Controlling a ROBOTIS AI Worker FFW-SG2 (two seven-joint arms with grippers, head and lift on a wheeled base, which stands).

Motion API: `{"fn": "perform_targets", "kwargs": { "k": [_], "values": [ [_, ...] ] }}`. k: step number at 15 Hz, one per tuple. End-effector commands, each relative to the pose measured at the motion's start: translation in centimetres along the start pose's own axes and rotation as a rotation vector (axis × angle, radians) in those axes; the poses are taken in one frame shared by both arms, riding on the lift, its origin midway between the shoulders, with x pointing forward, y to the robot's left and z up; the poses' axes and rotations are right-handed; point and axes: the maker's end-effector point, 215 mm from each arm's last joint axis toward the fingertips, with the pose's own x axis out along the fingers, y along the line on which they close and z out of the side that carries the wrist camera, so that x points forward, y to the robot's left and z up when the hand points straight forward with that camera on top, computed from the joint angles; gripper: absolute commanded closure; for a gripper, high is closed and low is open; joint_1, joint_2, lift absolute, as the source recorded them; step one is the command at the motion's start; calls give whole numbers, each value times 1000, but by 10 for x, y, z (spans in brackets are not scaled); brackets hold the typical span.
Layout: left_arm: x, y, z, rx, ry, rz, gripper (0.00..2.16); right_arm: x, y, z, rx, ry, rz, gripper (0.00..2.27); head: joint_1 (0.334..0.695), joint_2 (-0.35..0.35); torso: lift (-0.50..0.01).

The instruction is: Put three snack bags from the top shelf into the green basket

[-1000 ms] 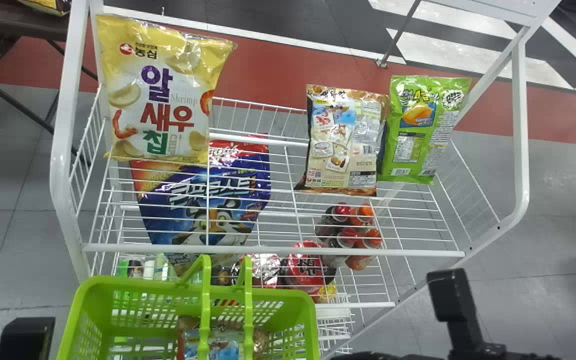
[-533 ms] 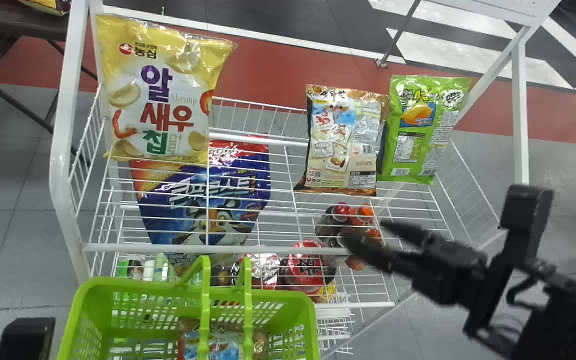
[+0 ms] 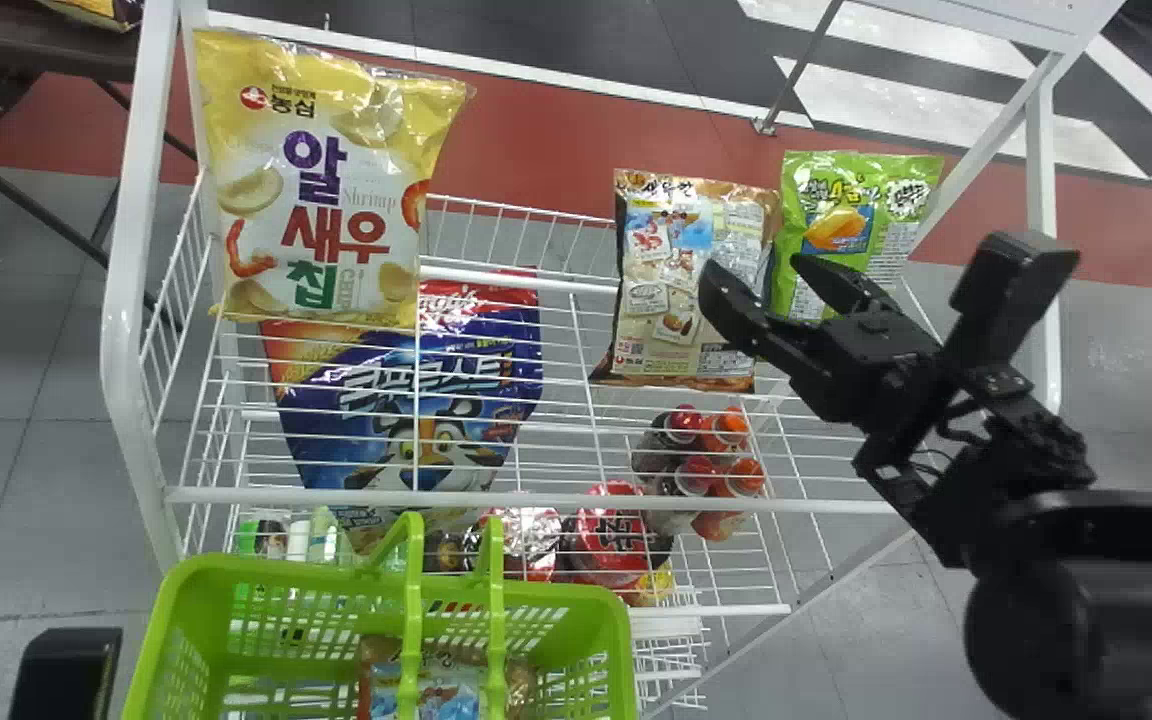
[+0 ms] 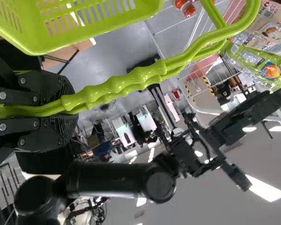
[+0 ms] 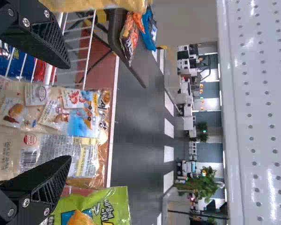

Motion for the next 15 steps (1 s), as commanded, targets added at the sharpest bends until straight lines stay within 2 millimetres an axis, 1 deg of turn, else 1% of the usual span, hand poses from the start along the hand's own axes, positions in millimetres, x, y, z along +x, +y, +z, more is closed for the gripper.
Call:
{"fn": "perform_targets", "kwargs": {
  "k": [1,2,4,6,9,12,13,14,15],
  "values": [
    [2,3,3,7,10,-4,1710,11,-11,-9,-29,10,-32,147,695,-350,-47],
    [2,3,4,8,11,-6,1706,16,-19,-15,-25,21,-49,147,695,-350,-47],
    [2,4,3,4,15,-5,1710,26,-27,-28,-17,42,-55,147,695,-350,-47],
    [2,3,0,-10,24,-7,1706,37,-26,-41,10,65,-28,147,695,-350,-47],
    [3,2,-1,-16,32,-10,1710,47,-20,-53,23,86,0,147,695,-350,-47],
    [3,0,-6,-30,47,-13,1710,57,-27,-63,23,129,-15,147,695,-350,-47],
    [2,0,-7,-34,50,-14,1706,63,-26,-67,32,154,-10,164,695,-350,-47],
    [0,-1,-10,-46,57,-14,1706,70,-23,-71,49,172,9,248,695,-350,-47],
    [0,-2,-11,-47,58,-17,1706,74,-21,-71,53,178,18,390,695,-350,-47]
  ]
}}
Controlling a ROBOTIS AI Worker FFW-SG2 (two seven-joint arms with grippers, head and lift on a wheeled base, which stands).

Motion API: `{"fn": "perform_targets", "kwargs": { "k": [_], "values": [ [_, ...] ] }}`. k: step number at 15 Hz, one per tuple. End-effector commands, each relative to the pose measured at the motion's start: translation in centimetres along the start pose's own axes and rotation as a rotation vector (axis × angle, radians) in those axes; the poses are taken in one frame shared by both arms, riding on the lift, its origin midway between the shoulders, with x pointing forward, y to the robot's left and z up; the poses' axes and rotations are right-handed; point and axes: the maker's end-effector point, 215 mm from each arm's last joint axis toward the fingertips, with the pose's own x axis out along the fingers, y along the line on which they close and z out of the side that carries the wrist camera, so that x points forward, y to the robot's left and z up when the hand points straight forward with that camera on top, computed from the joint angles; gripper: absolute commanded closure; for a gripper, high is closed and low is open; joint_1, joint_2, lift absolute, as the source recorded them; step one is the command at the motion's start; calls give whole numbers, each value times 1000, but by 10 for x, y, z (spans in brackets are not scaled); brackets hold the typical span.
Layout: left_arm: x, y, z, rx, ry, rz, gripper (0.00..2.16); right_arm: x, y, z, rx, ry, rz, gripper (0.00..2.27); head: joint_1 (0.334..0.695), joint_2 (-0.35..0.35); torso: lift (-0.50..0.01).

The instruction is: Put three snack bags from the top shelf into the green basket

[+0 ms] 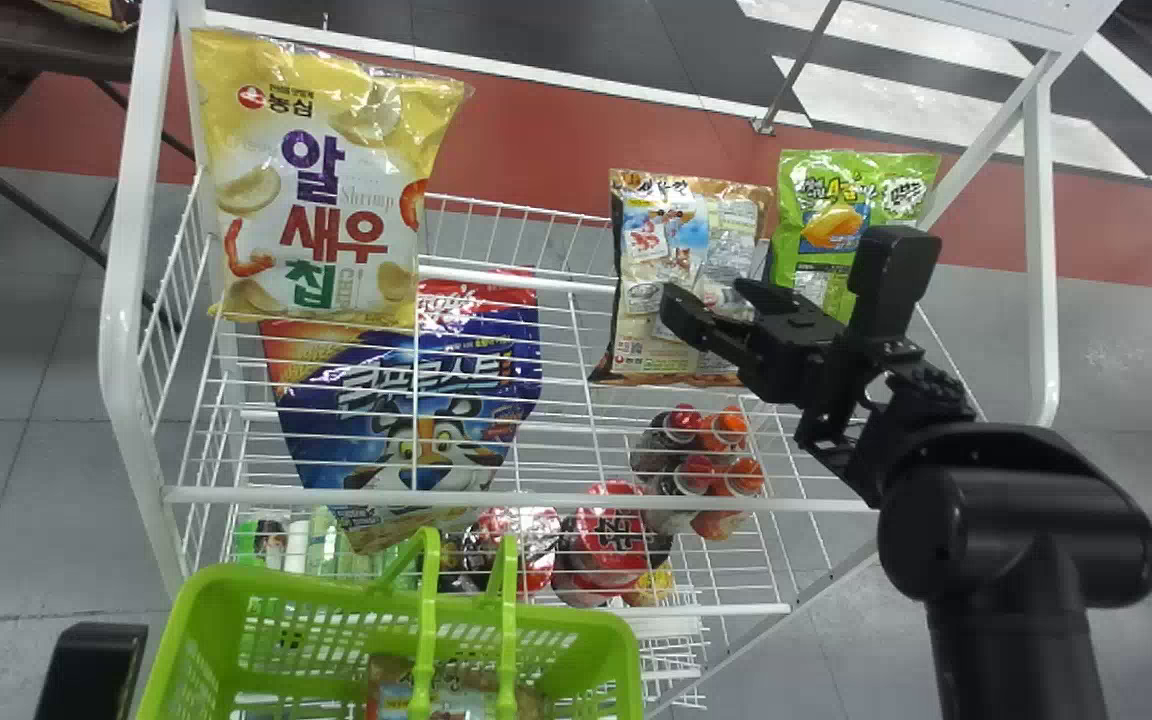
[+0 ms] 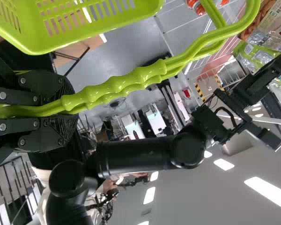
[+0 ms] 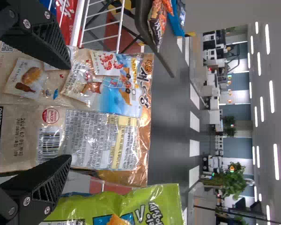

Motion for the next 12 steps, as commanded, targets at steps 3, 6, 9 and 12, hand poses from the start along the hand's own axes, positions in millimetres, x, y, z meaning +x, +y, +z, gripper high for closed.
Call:
{"fn": "perform_targets", "kwargs": {
  "k": [3,6,9,12],
  "values": [
    [-5,-1,-5,-17,2,1,1710,9,16,-2,18,28,68,1534,695,-350,-47],
    [-10,2,-7,-27,-4,10,1710,-8,28,-3,40,48,105,2040,695,-350,-47],
    [-13,3,-7,-29,-7,11,1706,-44,30,14,19,32,91,2040,695,-350,-47],
    [-16,4,-4,-29,-10,14,1710,-94,38,30,50,56,116,2040,695,-350,-47]
  ]
}}
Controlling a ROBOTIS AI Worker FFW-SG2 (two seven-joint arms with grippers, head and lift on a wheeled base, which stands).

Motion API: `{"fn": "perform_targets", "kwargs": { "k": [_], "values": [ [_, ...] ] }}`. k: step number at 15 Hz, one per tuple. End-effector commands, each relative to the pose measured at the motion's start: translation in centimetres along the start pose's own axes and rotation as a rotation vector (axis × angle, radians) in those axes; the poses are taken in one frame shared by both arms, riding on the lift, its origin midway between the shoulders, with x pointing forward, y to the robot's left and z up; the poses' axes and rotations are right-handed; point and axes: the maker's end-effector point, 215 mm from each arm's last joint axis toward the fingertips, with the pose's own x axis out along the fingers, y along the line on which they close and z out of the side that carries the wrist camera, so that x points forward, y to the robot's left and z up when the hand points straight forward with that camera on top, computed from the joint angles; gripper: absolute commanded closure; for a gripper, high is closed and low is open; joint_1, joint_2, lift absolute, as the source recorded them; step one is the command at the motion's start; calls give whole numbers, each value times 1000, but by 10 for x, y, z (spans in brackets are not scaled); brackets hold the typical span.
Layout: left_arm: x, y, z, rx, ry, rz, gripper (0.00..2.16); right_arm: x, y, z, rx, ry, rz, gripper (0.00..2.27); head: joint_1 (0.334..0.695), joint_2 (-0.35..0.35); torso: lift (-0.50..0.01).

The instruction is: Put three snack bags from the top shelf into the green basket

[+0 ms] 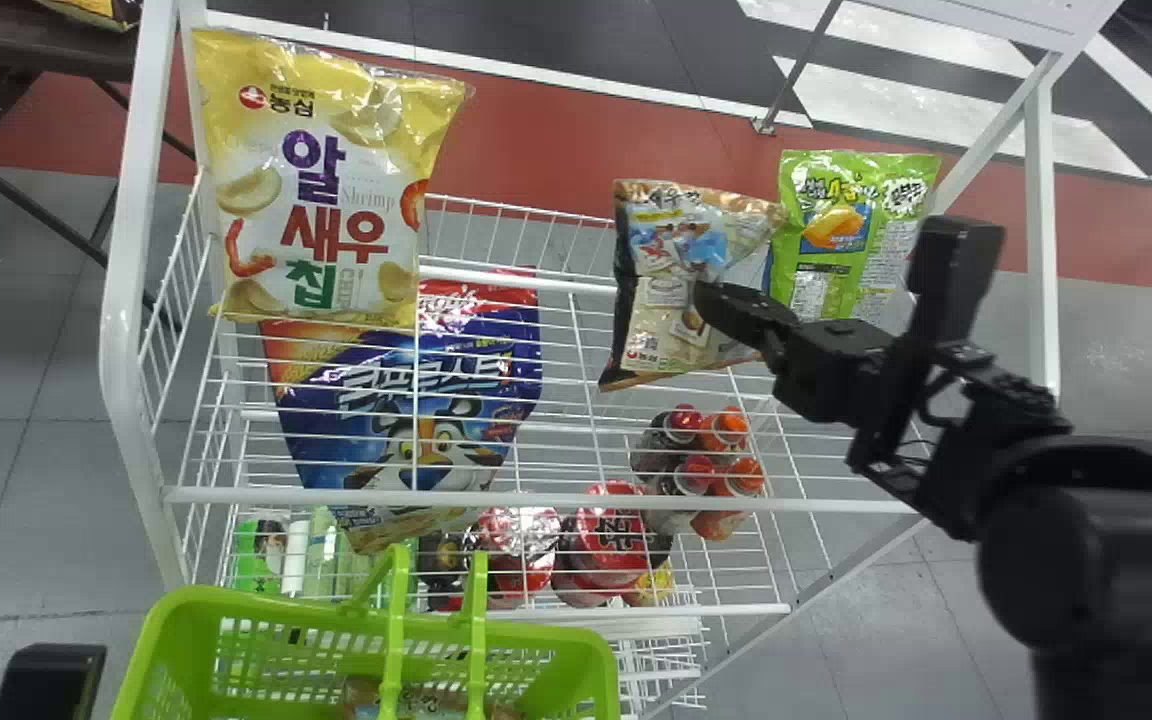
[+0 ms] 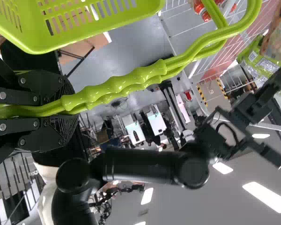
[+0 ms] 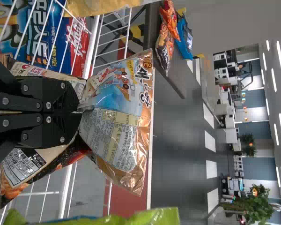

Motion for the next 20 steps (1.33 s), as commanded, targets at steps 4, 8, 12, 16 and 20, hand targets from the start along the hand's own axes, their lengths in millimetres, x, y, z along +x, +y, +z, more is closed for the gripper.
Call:
{"fn": "perform_targets", "kwargs": {
  "k": [4,8,12,16,20],
  "values": [
    [-3,2,4,4,-6,5,1710,-95,53,-31,114,205,127,2037,695,-350,-47],
    [-4,4,6,5,-15,6,1706,-143,107,-71,187,333,272,2037,695,-350,-47],
    [-3,2,8,10,-19,3,1710,-159,143,-118,220,457,347,2037,695,-350,-47],
    [-4,2,7,11,-23,0,1710,-167,179,-174,236,603,400,2037,695,-350,-47],
    [-1,-1,8,17,-24,-7,1710,-172,224,-210,267,701,507,2037,695,-350,-47]
  ]
}}
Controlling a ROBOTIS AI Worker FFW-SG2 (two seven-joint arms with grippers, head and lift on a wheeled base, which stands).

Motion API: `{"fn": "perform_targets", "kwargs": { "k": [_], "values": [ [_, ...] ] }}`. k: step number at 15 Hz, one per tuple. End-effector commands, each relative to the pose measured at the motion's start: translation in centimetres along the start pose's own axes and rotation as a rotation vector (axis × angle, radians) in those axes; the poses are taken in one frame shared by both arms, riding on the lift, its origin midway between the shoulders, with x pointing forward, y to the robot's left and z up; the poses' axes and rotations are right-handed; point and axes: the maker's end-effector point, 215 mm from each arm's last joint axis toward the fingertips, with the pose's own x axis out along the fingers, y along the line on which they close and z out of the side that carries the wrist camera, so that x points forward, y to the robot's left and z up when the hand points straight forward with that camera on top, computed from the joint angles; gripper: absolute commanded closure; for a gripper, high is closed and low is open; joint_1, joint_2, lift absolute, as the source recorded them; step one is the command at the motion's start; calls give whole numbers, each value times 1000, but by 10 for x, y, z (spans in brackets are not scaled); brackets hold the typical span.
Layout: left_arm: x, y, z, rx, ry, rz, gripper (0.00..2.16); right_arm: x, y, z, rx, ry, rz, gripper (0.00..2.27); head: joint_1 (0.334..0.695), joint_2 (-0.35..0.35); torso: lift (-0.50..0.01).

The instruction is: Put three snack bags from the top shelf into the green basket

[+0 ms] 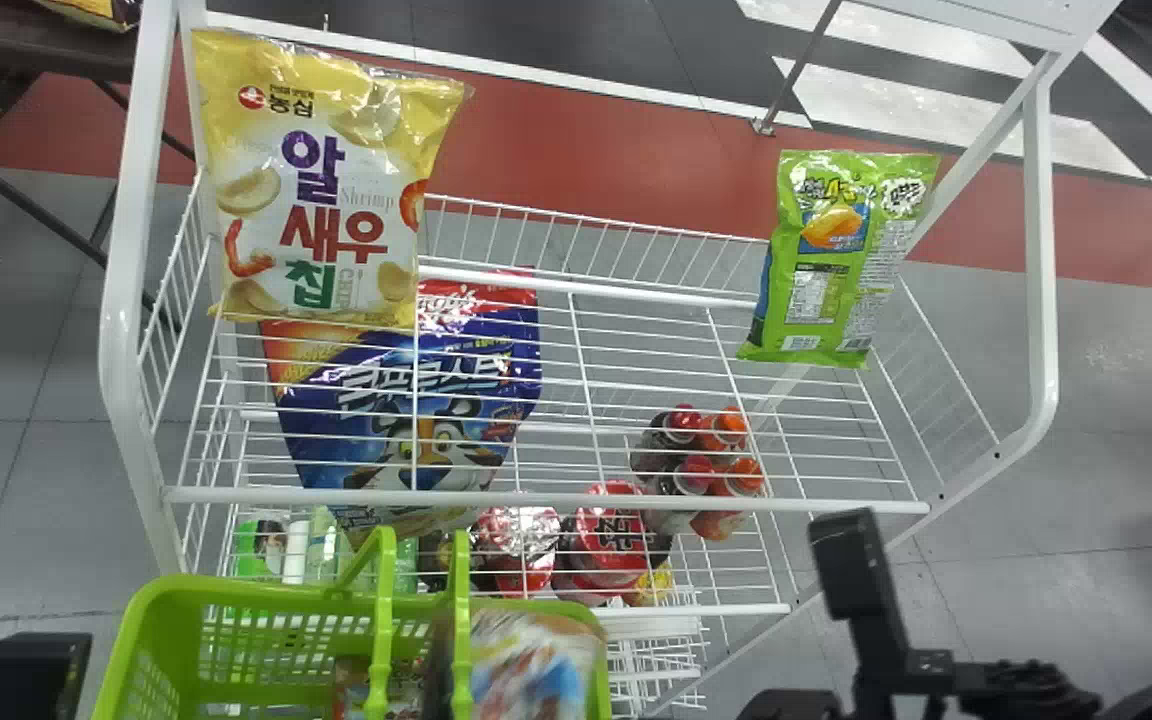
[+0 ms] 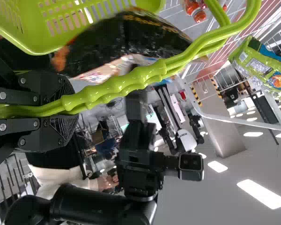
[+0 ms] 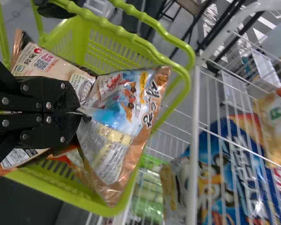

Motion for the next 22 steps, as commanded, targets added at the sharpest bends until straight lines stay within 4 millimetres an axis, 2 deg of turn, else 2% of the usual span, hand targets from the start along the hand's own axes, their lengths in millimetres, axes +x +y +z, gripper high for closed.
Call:
{"fn": "perform_targets", "kwargs": {
  "k": [1,4,5,8,9,10,11,12,16,19,21,22],
  "values": [
    [2,-2,-1,2,2,-4,1710,21,12,-19,22,59,52,2037,695,-350,-47],
    [3,-3,-1,0,3,-7,1710,47,14,-32,67,109,109,2034,695,-350,-47],
    [3,-3,-1,2,4,-7,1710,59,15,-45,98,145,131,2037,695,-350,-47],
    [3,-3,-1,2,4,-7,1710,92,7,-38,67,118,149,2030,695,-350,-47],
    [2,-1,-2,0,5,-3,1710,98,8,-36,62,114,157,1912,695,-350,-47],
    [1,-1,-1,0,3,-2,1710,99,5,-35,58,106,152,1602,695,-350,-47],
    [0,0,0,0,2,0,1706,98,2,-33,51,105,139,859,695,-350,-47],
    [-1,1,1,0,0,3,1710,91,-5,-29,45,95,113,36,695,-350,-47],
    [0,4,3,2,4,5,1710,42,-12,-14,46,78,34,49,695,-350,-47],
    [-1,6,4,4,6,8,1710,1,-13,27,-12,-39,-1,56,695,-350,-47],
    [-1,6,4,1,5,8,1710,-25,-30,51,-11,-124,-61,60,695,-350,-47],
    [-1,5,4,1,7,6,1710,-42,-40,77,-30,-203,-89,60,695,-350,-47]
  ]
}}
